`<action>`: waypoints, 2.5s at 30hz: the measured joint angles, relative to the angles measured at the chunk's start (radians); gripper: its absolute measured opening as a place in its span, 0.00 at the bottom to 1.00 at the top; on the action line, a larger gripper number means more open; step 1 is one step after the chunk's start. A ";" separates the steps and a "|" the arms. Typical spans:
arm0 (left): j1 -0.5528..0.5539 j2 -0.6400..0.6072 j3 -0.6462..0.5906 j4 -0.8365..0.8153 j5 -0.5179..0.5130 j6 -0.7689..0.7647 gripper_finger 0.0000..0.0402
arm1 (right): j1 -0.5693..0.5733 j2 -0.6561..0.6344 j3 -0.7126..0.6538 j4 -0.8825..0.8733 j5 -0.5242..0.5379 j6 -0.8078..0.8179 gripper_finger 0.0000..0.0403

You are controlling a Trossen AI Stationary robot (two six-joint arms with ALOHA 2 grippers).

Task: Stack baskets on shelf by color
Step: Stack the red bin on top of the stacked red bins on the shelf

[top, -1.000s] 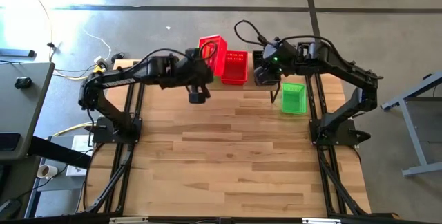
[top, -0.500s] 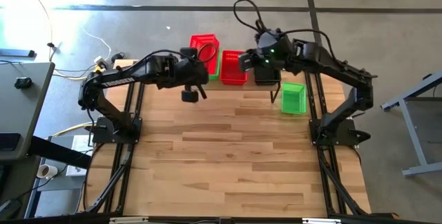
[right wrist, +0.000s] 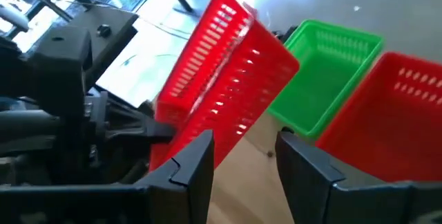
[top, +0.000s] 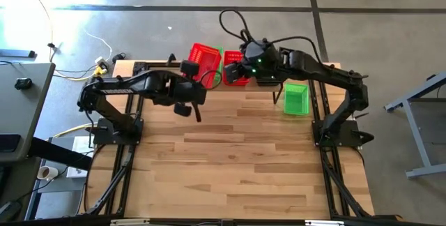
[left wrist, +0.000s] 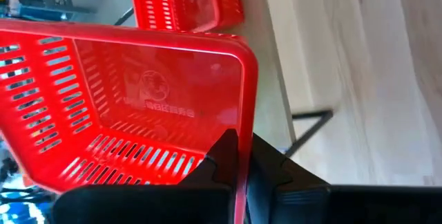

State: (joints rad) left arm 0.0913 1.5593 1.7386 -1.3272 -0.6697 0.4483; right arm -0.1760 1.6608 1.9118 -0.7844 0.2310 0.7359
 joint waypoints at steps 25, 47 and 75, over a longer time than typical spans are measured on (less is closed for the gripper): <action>-0.144 0.095 -0.001 -0.122 -0.226 -0.079 0.00 | 0.111 0.062 0.000 0.053 0.100 0.087 0.35; -0.252 0.104 -0.002 -0.119 -0.321 0.012 0.00 | 0.088 0.084 -0.003 0.037 0.094 0.155 0.35; -0.250 0.126 0.000 -0.106 -0.316 -0.062 0.19 | 0.066 0.105 -0.005 0.002 0.102 0.103 0.00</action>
State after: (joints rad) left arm -0.1589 1.6848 1.7382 -1.4334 -0.9855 0.3860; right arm -0.1097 1.7657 1.9071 -0.7822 0.3332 0.8387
